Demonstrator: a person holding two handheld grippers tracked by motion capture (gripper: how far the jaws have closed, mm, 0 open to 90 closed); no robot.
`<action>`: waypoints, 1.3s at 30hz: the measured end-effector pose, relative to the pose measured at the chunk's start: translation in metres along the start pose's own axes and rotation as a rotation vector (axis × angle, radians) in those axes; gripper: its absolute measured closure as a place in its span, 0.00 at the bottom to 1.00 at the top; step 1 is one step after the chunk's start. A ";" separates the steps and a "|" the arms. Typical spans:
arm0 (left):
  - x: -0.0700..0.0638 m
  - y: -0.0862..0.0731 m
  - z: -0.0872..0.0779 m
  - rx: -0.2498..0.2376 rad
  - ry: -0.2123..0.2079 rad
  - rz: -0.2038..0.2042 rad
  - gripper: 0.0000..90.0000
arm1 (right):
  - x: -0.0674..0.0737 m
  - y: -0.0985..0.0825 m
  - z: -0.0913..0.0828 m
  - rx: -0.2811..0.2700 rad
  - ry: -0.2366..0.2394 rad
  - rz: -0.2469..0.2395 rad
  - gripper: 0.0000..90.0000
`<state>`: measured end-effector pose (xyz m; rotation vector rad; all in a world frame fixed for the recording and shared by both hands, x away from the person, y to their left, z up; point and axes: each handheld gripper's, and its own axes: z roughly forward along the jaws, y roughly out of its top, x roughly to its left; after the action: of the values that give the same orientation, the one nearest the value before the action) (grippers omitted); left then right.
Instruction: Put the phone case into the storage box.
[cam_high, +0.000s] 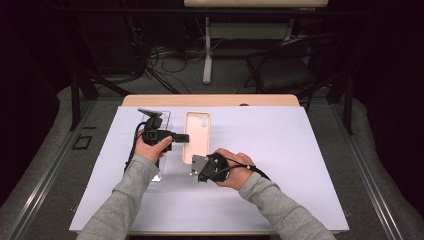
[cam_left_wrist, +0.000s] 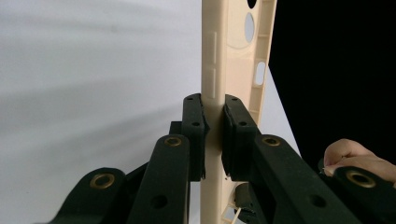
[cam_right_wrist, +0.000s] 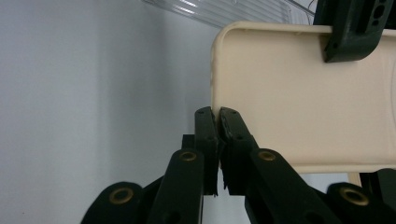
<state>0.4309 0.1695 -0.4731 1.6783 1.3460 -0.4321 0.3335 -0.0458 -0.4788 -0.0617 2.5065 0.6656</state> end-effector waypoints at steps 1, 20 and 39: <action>0.000 0.000 0.000 0.002 0.000 0.001 0.91 | 0.000 0.000 0.000 -0.002 0.002 -0.001 0.96; 0.000 -0.001 -0.004 -0.046 -0.011 0.030 0.91 | -0.003 0.000 -0.003 -0.023 -0.020 0.043 0.84; 0.005 -0.006 -0.015 -0.149 0.022 0.101 0.91 | -0.007 -0.005 -0.011 -0.083 -0.092 0.113 0.64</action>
<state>0.4233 0.1848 -0.4718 1.6233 1.2709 -0.2493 0.3349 -0.0563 -0.4693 0.0794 2.4074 0.8000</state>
